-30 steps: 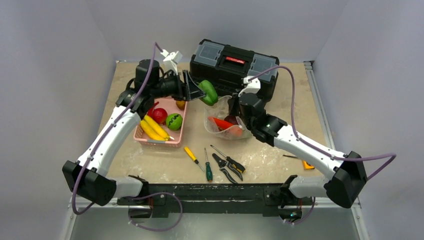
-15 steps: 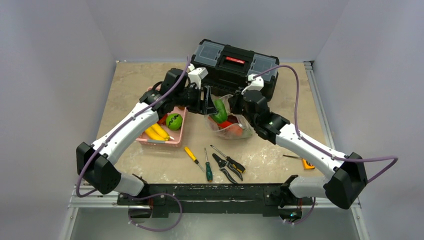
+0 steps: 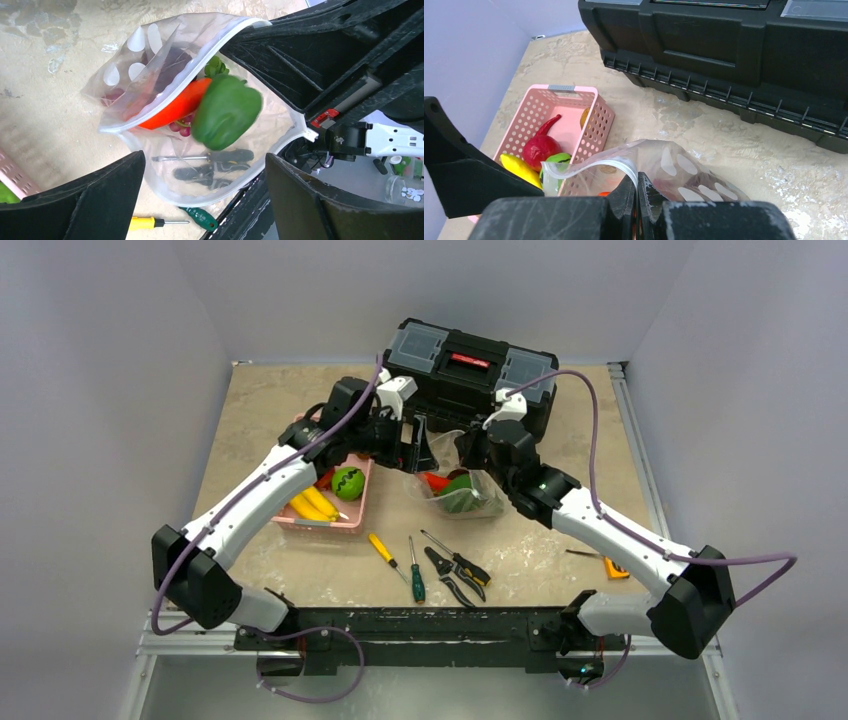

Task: Place the food in the zip-top bag and seal the zipper

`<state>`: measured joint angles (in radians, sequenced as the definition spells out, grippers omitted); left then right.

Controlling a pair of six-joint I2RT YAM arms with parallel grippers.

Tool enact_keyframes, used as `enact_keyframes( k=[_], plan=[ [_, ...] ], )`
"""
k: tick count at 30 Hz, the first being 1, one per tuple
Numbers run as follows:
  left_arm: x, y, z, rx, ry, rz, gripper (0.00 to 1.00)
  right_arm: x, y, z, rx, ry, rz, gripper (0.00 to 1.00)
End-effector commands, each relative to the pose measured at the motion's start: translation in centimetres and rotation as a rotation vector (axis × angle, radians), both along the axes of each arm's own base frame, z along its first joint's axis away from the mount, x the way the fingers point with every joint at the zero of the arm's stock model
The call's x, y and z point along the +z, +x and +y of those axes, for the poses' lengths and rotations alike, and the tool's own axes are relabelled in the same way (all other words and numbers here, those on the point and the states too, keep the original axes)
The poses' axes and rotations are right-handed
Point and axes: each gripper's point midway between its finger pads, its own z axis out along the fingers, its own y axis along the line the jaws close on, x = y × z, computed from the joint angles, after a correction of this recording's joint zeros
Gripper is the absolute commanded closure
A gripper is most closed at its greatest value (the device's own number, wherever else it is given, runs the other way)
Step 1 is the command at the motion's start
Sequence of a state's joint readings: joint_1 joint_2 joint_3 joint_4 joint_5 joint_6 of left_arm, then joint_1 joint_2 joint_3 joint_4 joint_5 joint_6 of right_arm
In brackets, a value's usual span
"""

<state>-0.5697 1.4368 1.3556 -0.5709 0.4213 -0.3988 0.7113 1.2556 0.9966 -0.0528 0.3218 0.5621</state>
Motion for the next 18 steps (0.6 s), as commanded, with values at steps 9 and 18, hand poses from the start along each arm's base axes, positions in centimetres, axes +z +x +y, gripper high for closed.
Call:
enact_keyframes(
  k=[9,18],
  plan=[
    [5.3,1.5,3.6,0.134,0.045,-0.234,0.11,2.9,0.1,0.0,0.006,0.058,-0.052,1.00],
    [5.2,5.8,11.1,0.467,0.041,-0.199,0.11,3.0,0.0,0.0,0.012,0.056,-0.052,1.00]
  ],
)
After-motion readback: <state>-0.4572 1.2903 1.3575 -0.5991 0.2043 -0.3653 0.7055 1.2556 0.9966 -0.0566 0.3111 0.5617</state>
